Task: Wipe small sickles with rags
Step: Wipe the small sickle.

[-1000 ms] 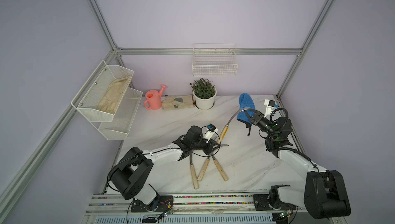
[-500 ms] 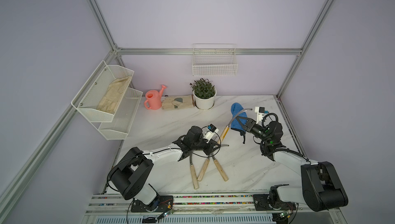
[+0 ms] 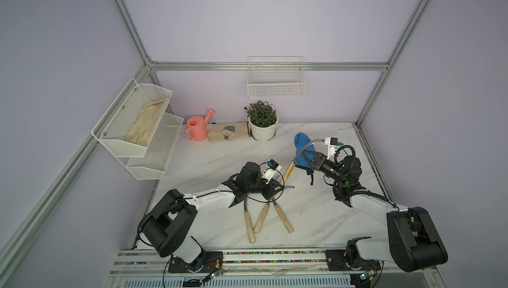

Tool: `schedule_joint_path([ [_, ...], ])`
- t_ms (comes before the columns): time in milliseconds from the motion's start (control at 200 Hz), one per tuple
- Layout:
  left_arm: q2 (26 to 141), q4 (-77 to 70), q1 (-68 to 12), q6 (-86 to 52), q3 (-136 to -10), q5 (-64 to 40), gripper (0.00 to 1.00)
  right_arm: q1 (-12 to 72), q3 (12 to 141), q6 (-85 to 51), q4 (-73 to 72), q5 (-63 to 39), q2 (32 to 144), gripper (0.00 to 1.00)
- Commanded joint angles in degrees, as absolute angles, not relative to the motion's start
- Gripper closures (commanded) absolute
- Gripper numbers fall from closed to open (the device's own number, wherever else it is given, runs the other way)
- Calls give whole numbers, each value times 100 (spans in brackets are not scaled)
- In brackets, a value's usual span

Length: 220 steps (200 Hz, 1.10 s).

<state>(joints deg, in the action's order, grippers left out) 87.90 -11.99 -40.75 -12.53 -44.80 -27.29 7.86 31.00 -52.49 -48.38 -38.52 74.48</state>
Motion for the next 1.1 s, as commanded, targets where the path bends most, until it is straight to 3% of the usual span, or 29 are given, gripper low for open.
schedule_joint_path([
  [0,8754,-1277,-4068,-1248,-4795,-2624,100,570,3470,-5512,-4967,-4027,7006,100],
  [365,8723,-1273,-4067,-1248,-4792,-2634,100,352,3668,-5463,-4315,-4023,6212,100],
  [805,8611,-1359,-4102,-1248,-4703,-2584,100,782,3228,-5395,-5409,-4041,7747,100],
  [1095,8659,-1362,-4104,-1248,-4722,-2576,100,1076,3236,-5071,-5204,-3861,7885,100],
])
